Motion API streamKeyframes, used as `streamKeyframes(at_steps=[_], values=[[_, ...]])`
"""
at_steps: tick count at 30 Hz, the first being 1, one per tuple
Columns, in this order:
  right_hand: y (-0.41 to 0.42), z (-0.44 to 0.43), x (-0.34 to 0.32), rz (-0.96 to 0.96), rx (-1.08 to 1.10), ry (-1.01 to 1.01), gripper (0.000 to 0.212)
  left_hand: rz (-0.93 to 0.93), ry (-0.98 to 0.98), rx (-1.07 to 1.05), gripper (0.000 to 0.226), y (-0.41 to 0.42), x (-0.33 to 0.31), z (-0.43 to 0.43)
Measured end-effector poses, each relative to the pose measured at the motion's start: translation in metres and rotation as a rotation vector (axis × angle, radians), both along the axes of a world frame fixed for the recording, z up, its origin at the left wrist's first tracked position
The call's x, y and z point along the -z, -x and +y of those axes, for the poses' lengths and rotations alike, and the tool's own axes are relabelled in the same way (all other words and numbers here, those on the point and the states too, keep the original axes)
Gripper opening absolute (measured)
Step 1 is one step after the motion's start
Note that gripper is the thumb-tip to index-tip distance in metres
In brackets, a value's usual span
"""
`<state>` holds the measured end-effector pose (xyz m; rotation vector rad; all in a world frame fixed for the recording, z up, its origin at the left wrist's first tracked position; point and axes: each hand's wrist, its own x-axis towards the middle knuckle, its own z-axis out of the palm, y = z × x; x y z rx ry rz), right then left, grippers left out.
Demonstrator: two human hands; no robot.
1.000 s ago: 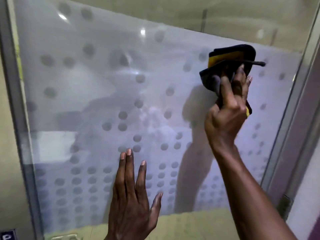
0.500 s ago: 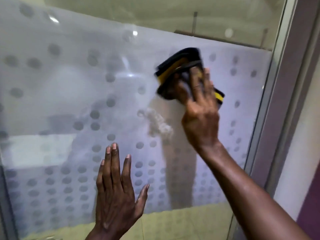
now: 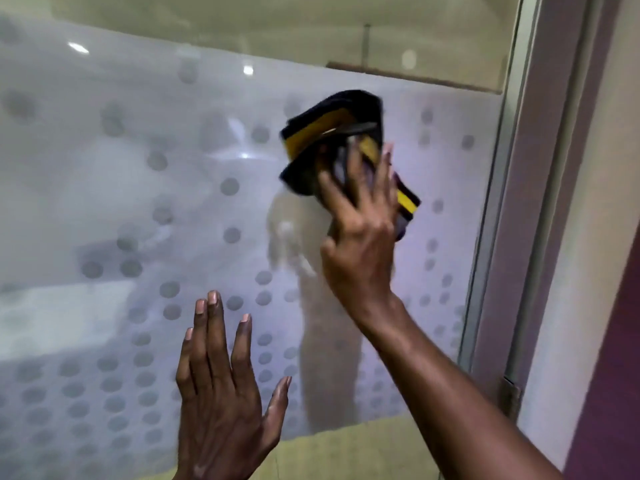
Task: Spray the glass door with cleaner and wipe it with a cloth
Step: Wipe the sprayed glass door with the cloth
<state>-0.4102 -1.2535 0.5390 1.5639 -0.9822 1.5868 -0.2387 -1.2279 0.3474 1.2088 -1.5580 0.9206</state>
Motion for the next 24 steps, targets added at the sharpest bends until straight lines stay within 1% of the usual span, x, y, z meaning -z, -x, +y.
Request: streamKeyframes(at_steps=[1,2,3,5,7,9,12,14,16,17,18,19,20,21,22,24], values=[[-0.002,0.001,0.013,0.190,0.022,-0.015,0.090,0.007,0.001,-0.002,0.103,0.003,0.000,-0.001],[0.001,0.001,0.025,0.339,0.049,-0.030,0.086,0.014,-0.001,-0.005,0.103,0.004,0.001,-0.002],[0.008,0.001,0.037,0.437,0.078,-0.040,0.081,0.018,-0.005,-0.010,0.103,0.005,0.002,-0.003],[0.031,0.000,0.050,0.509,0.132,-0.037,0.071,0.019,-0.011,-0.021,0.103,0.005,0.004,-0.005],[0.058,-0.003,0.048,0.455,0.157,-0.023,0.066,0.014,-0.003,-0.035,0.104,0.004,0.006,-0.006],[0.089,-0.008,0.032,0.299,0.156,-0.027,0.066,0.020,0.012,-0.043,0.105,0.002,0.008,-0.006],[0.116,-0.009,0.015,-0.080,0.130,-0.083,0.077,0.029,0.022,-0.043,0.103,-0.003,0.009,-0.002],[0.111,-0.008,0.018,-0.378,0.104,-0.129,0.077,0.029,0.016,-0.067,0.104,-0.012,0.011,0.004],[0.095,-0.007,0.022,-0.685,0.001,-0.161,0.077,0.033,0.000,-0.082,0.107,-0.023,0.014,0.011],[0.083,-0.007,0.021,-0.800,-0.060,-0.161,0.076,0.040,-0.009,-0.098,0.107,-0.030,0.015,0.015],[0.068,-0.006,0.020,-0.869,-0.105,-0.156,0.075,0.048,-0.017,-0.116,0.107,-0.038,0.017,0.019],[0.050,-0.005,0.020,-0.892,-0.133,-0.148,0.075,0.054,-0.021,-0.133,0.105,-0.046,0.018,0.022],[0.030,-0.003,0.020,-0.860,-0.144,-0.135,0.075,0.060,-0.024,-0.142,0.104,-0.053,0.019,0.024],[0.007,0.000,0.024,-0.771,-0.142,-0.117,0.076,0.067,-0.027,-0.154,0.102,-0.060,0.019,0.026],[-0.016,0.002,0.031,-0.644,-0.128,-0.095,0.080,0.075,-0.028,-0.168,0.101,-0.066,0.019,0.028],[-0.056,0.008,0.056,-0.321,-0.076,-0.062,0.087,0.098,-0.035,-0.188,0.101,-0.077,0.017,0.032]])
